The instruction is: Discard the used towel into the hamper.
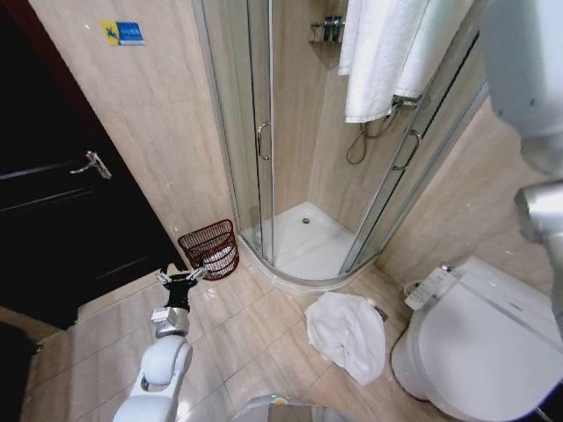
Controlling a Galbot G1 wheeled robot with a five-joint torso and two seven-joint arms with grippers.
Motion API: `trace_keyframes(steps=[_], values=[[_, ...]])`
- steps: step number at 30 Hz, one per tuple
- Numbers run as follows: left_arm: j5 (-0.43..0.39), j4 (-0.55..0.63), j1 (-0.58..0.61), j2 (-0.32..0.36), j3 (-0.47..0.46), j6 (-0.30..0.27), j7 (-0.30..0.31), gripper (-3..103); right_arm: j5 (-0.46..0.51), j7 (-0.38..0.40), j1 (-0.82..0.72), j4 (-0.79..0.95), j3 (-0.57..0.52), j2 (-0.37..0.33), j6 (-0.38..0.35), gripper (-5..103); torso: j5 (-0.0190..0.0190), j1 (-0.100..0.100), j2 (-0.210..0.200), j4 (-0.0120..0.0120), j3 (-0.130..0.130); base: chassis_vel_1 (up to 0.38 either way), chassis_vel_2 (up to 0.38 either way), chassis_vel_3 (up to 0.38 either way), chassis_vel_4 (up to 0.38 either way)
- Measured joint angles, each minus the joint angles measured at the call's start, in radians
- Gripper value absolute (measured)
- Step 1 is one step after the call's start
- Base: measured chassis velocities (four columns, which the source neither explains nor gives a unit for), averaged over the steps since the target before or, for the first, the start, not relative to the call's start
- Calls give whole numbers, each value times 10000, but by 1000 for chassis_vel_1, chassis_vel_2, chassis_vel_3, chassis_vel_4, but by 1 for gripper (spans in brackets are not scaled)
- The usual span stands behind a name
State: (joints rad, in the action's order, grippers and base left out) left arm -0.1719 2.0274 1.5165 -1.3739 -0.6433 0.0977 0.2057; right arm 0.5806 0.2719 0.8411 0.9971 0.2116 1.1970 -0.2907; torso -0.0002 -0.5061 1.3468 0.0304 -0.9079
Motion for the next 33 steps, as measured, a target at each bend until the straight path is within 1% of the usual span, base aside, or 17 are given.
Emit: trace_keyframes(steps=[4,5,6,10,11,13,14,16,17,19,20,23,25,27,28,31,33], values=[[-58,-81,-38,79,-52,74,-13,100,-121,-22,446,-843,-83,439,60,102,0,1,0,-1,0,0,0,0,0],[-83,-88,-47,101,-73,88,-16,100,-124,-38,498,-967,-97,516,102,99,0,1,0,0,0,0,0,0,0],[-83,-88,-47,101,-73,88,-16,100,-124,-38,498,-967,-97,516,102,99,0,1,0,0,0,0,0,0,0],[-216,-103,-48,168,-163,134,-26,100,-120,-80,534,-1071,-110,608,152,80,1,1,0,-1,0,0,0,0,0],[-216,-103,-48,168,-163,134,-26,100,-120,-80,534,-1071,-110,608,152,80,1,1,0,-1,0,0,0,0,0],[-309,-122,-44,214,-261,172,-32,100,-118,-66,534,-1056,-99,614,152,69,2,0,0,-1,0,0,0,0,0],[-350,-130,-41,239,-302,186,-35,100,-115,-54,534,-1028,-99,612,149,69,2,0,0,-1,0,0,0,0,0],[-409,-151,-27,282,-385,235,-44,100,-110,-28,517,-902,-105,577,124,58,1,1,0,0,0,0,0,0,0],[-409,-151,-27,282,-385,235,-44,100,-110,-28,517,-902,-105,577,124,58,1,1,0,0,0,0,0,0,0],[-457,-172,2,312,-450,280,-55,100,-103,17,461,-739,-108,510,72,47,1,1,0,0,1,0,0,0,0],[-457,-172,2,312,-450,280,-55,100,-103,17,461,-739,-108,510,72,47,1,1,0,0,1,0,0,0,0],[-468,-227,29,316,-476,362,-67,100,-79,89,361,-444,-92,384,0,31,1,1,1,0,0,0,0,0,0],[-468,-243,31,313,-476,384,-67,100,-59,99,323,-338,-75,337,-22,31,0,1,0,0,1,0,0,0,0],[-467,-266,33,293,-472,424,-69,100,26,105,203,-71,-31,180,-115,20,1,1,1,0,1,0,0,0,0],[-467,-266,33,293,-472,424,-69,100,26,105,203,-71,-31,180,-115,20,1,1,1,0,1,0,0,0,0],[-445,-279,41,265,-455,445,-70,100,155,120,41,189,-24,4,-173,6,1,1,1,0,1,0,0,0,0],[-442,-284,43,266,-451,448,-71,100,222,131,-25,320,-15,-71,-207,3,1,1,1,0,1,0,0,0,0]])
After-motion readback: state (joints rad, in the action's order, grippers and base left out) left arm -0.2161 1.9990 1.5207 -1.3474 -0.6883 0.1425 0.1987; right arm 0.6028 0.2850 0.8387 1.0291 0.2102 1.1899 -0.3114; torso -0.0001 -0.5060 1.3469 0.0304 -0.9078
